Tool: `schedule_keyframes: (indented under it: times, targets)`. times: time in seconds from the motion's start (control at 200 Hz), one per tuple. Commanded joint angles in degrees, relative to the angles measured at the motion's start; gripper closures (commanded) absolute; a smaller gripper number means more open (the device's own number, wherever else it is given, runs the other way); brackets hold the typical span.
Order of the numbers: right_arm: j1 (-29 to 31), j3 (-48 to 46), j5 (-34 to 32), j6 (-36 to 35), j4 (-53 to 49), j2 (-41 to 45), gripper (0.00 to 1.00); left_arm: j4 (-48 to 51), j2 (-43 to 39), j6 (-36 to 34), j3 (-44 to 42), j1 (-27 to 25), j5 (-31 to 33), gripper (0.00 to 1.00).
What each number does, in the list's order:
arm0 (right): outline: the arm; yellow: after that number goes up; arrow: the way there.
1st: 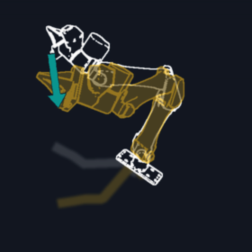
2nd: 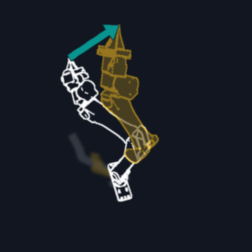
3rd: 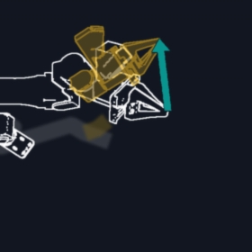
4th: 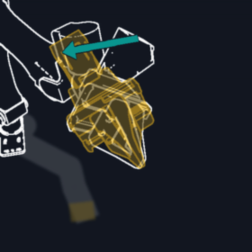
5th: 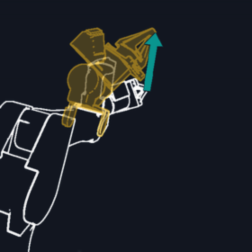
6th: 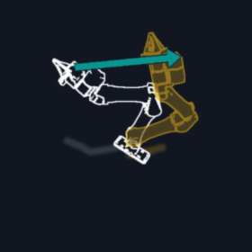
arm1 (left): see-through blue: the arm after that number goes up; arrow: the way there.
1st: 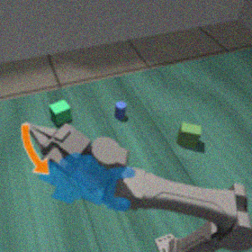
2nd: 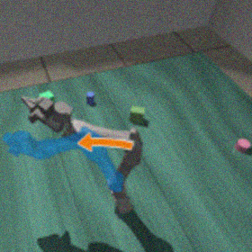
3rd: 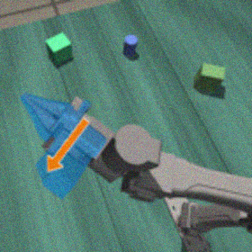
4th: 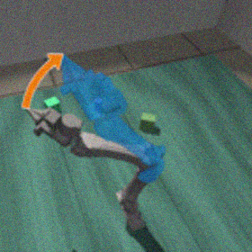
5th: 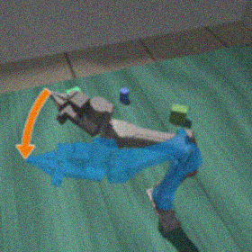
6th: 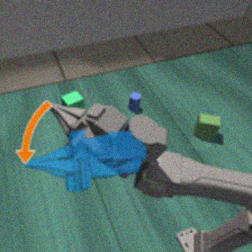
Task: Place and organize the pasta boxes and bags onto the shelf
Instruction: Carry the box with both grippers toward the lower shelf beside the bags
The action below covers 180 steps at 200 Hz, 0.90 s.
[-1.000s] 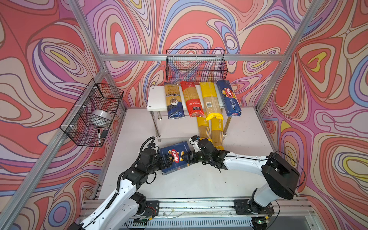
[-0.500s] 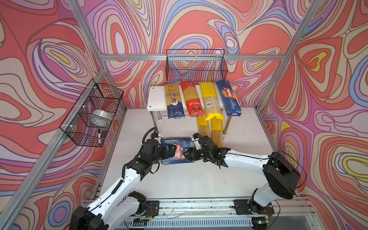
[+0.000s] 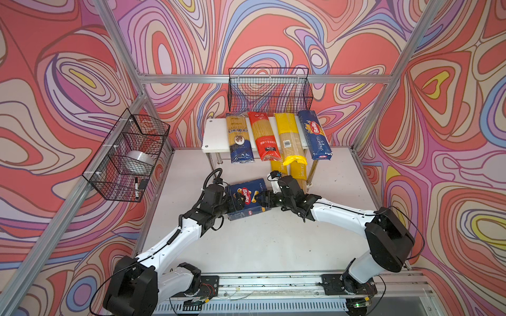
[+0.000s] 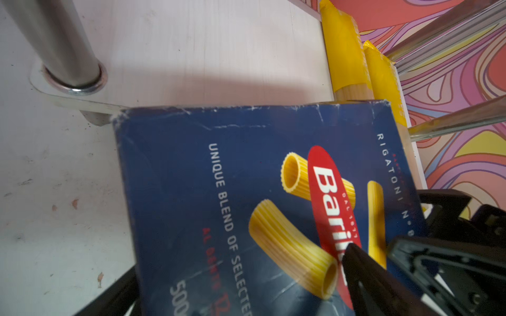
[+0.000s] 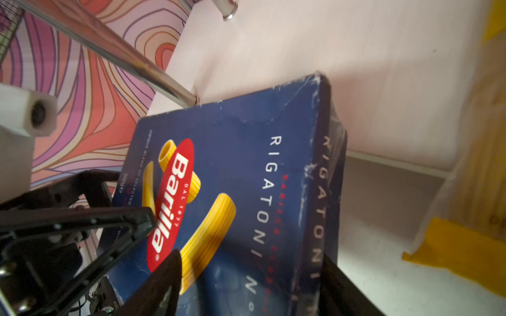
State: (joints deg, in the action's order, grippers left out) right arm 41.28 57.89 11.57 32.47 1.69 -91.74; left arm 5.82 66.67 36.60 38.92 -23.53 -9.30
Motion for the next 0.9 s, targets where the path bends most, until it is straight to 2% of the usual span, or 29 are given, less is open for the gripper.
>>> schedule_keyframes:
  times: [0.0,0.2,0.606,0.896]
  targets:
    - [1.67,4.33,9.73,-0.91,11.31,-0.69,0.24,-7.23,0.74,-1.72,5.88,-1.67,-8.53,0.0]
    - [0.92,5.76,10.96,-0.72,11.88,-2.84,0.24,-6.47,4.25,-1.93,9.79,-1.24,-7.27,0.0]
    - [-1.15,7.17,13.11,0.49,14.06,-5.89,0.24,-8.86,11.07,-0.75,14.77,1.46,-10.97,0.0]
    - [-2.56,10.08,14.27,1.32,15.27,-9.1,0.24,-8.77,14.45,-0.31,17.29,3.3,-10.87,0.0]
